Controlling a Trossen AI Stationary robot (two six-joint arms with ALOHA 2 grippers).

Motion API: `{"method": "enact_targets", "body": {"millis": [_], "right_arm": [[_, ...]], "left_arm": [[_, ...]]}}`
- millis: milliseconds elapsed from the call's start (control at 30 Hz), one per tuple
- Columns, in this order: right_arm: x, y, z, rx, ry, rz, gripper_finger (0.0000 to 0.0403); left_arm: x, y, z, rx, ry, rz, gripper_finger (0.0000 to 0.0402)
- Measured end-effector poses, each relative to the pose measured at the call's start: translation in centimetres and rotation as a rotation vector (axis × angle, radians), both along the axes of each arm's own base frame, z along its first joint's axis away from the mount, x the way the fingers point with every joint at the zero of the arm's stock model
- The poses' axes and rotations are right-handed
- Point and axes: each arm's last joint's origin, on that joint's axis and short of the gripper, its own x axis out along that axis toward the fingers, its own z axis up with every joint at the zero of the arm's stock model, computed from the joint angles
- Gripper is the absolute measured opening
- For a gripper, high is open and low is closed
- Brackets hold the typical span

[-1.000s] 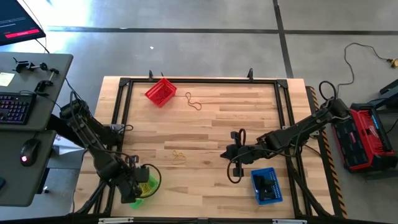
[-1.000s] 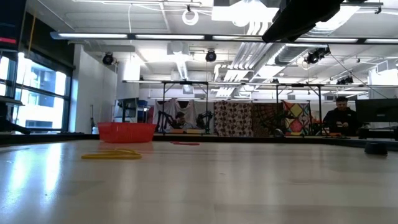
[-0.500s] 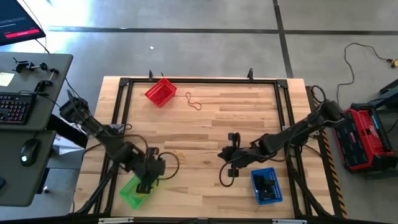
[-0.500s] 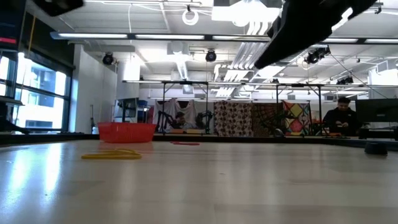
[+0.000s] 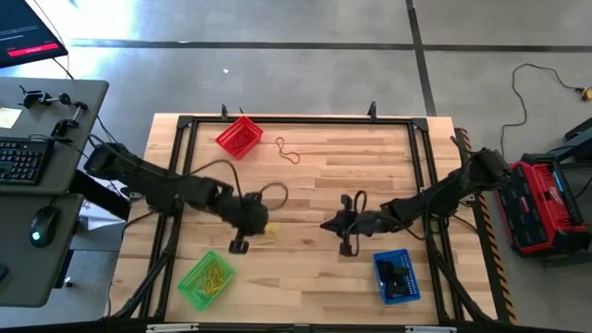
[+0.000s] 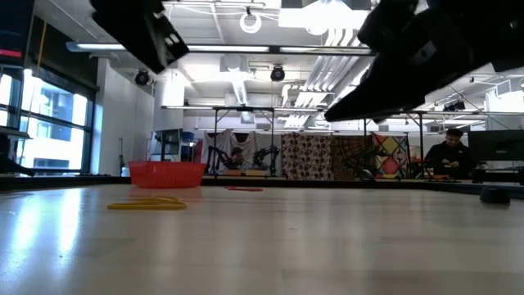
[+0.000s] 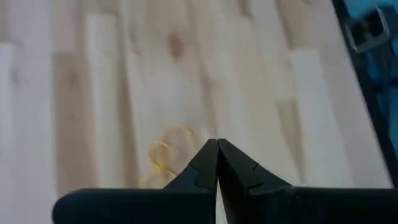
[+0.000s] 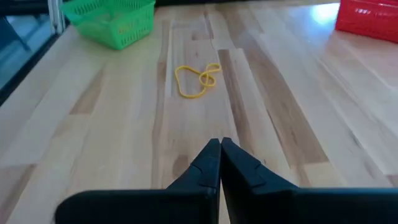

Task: Sort rubber bands into baskets
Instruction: Put the red rubber band into the red basket

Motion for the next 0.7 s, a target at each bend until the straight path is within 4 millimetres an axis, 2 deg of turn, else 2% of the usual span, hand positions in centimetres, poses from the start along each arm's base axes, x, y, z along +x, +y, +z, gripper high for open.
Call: {"method": "enact_targets", "body": {"millis": [133, 367, 700], "right_arm": [[-0.7, -0.8, -0.8, 0.028, -0.048, -0.03, 0.0], [-0.2, -0.8, -0.2, -0.01, -0.064, -0.021, 0.0], [0.3, -0.6, 0.3, -0.019, -0.034, -0.02, 0.0]], "left_arm": [[0.6, 3.3, -0.4, 0.015, -0.062, 0.071, 0.0], [1.5, 9.9, -1.0, 0.08, -0.067, 0.262, 0.0], [2.1, 17.0, -3.1, 0.123, 0.017, 0.375, 0.0]]}}
